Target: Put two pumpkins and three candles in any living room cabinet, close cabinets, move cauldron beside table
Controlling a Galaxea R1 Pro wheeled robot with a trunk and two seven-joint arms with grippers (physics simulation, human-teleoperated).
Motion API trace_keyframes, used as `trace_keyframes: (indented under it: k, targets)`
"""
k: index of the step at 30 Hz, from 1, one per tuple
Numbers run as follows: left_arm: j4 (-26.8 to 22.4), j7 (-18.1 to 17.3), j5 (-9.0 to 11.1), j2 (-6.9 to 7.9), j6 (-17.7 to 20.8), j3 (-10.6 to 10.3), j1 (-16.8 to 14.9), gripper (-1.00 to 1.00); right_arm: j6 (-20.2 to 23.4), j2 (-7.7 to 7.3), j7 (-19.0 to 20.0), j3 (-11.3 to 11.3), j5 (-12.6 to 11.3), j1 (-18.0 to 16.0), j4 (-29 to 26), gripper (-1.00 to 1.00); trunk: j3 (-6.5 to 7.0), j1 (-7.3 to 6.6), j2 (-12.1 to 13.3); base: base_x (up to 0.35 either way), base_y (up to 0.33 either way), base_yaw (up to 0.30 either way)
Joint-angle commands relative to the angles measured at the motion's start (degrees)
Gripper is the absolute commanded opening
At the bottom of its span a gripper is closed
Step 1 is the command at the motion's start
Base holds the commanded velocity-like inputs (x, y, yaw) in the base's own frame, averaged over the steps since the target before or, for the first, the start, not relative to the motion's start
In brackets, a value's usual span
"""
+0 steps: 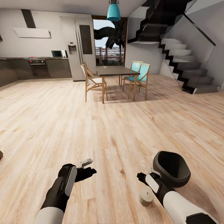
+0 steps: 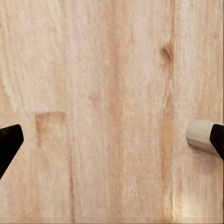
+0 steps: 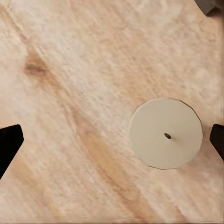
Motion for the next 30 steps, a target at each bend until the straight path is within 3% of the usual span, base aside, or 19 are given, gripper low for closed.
trace_keyframes:
  k: [1, 8, 16, 21, 27, 30]
  targets:
    - [0.0, -0.3, 0.2, 0.0, 0.0, 0.3, 0.0, 1.0, 0.2, -0.01, -0.1, 0.0, 0.0, 0.0, 0.0, 1.0, -0.23, 0.02, 0.0, 0.0, 0.0, 0.0]
    - [-0.1, -3.0, 1.3, 0.82, 0.2, 1.4, 0.0, 1.0, 1.6, -0.04, -0.8, -0.1, -0.1, -0.4, 0.1, 1.0, -1.78, 0.2, -0.1, 0.0, 0.0, 0.0]
    - [-0.2, -8.8, 1.5, 2.21, 1.2, 3.7, 0.0, 1.0, 1.7, -0.12, -1.0, -0.1, -0.1, -0.5, 0.1, 1.0, -3.55, 0.41, -0.2, 0.0, 0.0, 0.0]
    - [-0.2, -15.3, 1.5, 4.38, 2.2, 6.1, 0.0, 1.0, 1.4, -0.12, -1.0, -0.1, -0.1, -0.4, 0.1, 1.0, -4.66, 0.54, -0.3, 0.0, 0.0, 0.0]
    - [-0.2, -22.1, 1.5, 5.61, 2.6, 9.3, 0.0, 1.0, 1.2, -0.06, -0.9, -0.1, -0.1, -0.4, 0.1, 1.0, -5.99, 0.69, -0.4, 0.0, 0.0, 0.0]
    - [-0.2, -25.8, 1.7, 6.15, 2.7, 11.0, 0.0, 1.0, 1.1, -0.05, -0.9, -0.1, -0.1, -0.4, 0.1, 1.0, -5.99, 0.69, -0.4, 0.0, 0.0, 0.0]
